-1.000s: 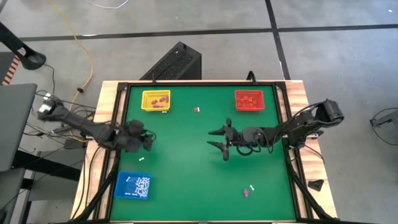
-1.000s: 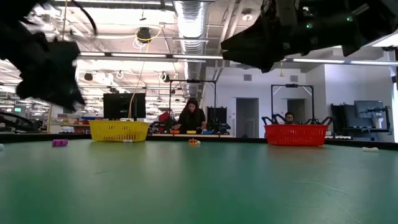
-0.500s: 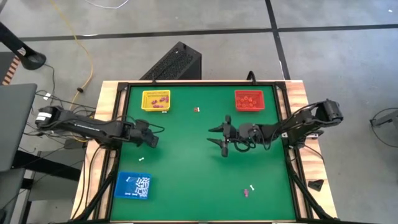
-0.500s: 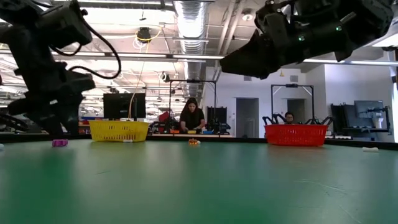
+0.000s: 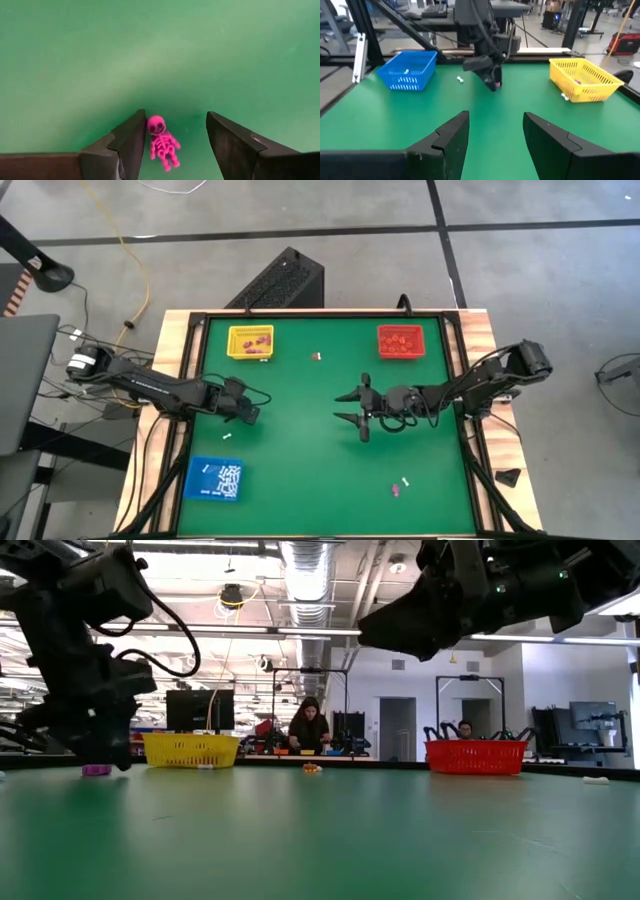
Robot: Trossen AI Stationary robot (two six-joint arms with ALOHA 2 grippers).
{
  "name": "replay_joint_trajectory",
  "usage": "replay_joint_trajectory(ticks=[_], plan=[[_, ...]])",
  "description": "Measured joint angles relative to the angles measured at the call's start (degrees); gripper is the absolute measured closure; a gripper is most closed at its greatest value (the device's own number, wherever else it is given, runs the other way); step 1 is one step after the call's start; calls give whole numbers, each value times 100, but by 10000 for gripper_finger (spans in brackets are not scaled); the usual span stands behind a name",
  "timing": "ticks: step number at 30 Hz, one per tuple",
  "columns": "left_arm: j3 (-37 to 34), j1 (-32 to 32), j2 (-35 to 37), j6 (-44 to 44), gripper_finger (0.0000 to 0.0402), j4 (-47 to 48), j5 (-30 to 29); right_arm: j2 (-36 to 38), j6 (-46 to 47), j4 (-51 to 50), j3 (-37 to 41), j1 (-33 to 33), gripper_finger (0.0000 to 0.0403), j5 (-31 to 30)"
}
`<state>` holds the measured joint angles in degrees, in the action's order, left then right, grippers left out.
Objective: Sort Halloween decoration
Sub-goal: Put the pink skeleton toy into the yellow bin
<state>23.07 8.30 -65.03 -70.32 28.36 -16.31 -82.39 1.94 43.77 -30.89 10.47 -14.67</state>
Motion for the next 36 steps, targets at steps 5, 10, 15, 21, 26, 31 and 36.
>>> replay_joint_trajectory(ticks=[5,10,15,21,26,31,36], plan=[[281,245,125,-100,205,641,84,0,4,287,0,45,186,0],[280,337,119,-222,205,712,2,0,15,352,0,44,186,0],[280,347,109,-217,205,697,-53,0,15,413,0,45,186,0],[280,347,109,-110,205,679,-73,0,104,587,0,45,186,-3],[280,347,111,-46,205,662,-85,0,111,605,-59,47,186,0],[282,377,51,-42,211,635,-53,0,113,604,-128,121,186,0],[307,498,-317,18,254,503,-36,0,61,595,-129,154,186,0]])
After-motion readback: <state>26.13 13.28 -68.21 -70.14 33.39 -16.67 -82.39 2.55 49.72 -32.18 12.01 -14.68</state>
